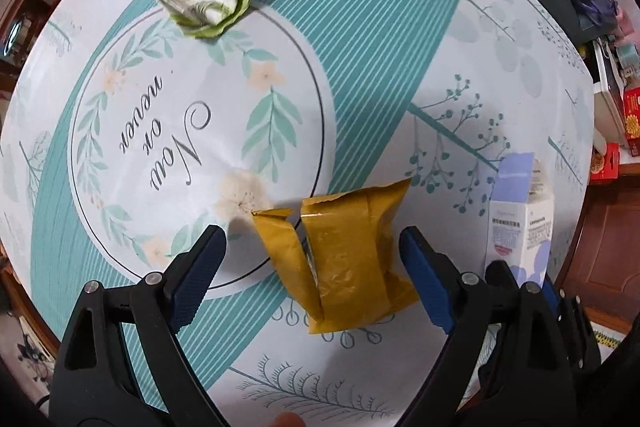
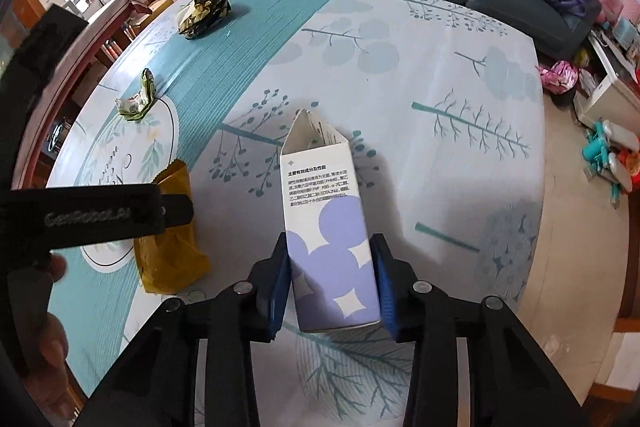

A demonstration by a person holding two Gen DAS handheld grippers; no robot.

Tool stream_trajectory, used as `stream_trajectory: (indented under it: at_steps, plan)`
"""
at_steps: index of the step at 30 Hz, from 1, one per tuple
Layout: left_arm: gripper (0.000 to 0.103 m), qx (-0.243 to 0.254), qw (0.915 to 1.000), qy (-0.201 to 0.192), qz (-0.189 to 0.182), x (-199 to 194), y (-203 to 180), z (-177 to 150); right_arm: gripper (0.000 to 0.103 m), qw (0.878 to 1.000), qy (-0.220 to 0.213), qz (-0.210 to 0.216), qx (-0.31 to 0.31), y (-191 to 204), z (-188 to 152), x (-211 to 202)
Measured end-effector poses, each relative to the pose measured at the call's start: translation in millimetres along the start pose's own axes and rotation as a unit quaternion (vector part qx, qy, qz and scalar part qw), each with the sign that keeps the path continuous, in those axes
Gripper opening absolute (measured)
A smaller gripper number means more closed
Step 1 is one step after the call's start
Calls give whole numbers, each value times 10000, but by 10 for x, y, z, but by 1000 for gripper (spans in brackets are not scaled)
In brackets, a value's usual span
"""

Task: Collect trash
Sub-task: 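Grasp the yellow bag with the left gripper while the right gripper grasps the white-and-purple carton, then lift the yellow bag and white-and-purple carton and carry them toward the bin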

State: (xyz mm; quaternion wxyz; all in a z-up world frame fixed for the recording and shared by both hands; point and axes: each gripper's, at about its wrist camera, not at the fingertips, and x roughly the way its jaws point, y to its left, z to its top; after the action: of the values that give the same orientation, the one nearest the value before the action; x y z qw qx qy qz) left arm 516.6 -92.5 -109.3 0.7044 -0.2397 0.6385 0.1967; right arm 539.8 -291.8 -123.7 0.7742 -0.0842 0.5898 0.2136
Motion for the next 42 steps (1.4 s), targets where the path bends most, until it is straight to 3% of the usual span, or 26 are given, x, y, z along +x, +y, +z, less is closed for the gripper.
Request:
stream_trajectory:
  at_steps: [4,6,7,11,20,28,35,42]
  plan:
    - [74,-35,10000,-6,1,19,33,-29,38,9999,-11,91,87,13,-63,-43]
    - [58,29,9999,-98,-35,-25,18,-40,38,9998,-25,140,145,24,-95,-68]
    - [42,88,9998,-129,-81,-50,17,-45,38,9997,-44,162,184,37,-117,-85]
    - [23,353,9992,-134,-131,-93,-21,-47,37,9988,-111,310,359,95,-194,-164]
    - [18,890,9948,-451,-217,-396,249,-260,37,9966,-233,465,640,365,-467,-414]
    - [18,1346,9869,-708,-531,-878,975,-532,37,9936,-497,420,926,955,-942,-860]
    - [18,1995,9701,-1061,-888,-1423,1687,-1012,37,9855,-963,289,1368,1664,-1486,-1378]
    - [18,2550,9478,-1463,-1231,-1853,2534,-1524,37,9744,-1342,87,1803,2559,-2211,-1798]
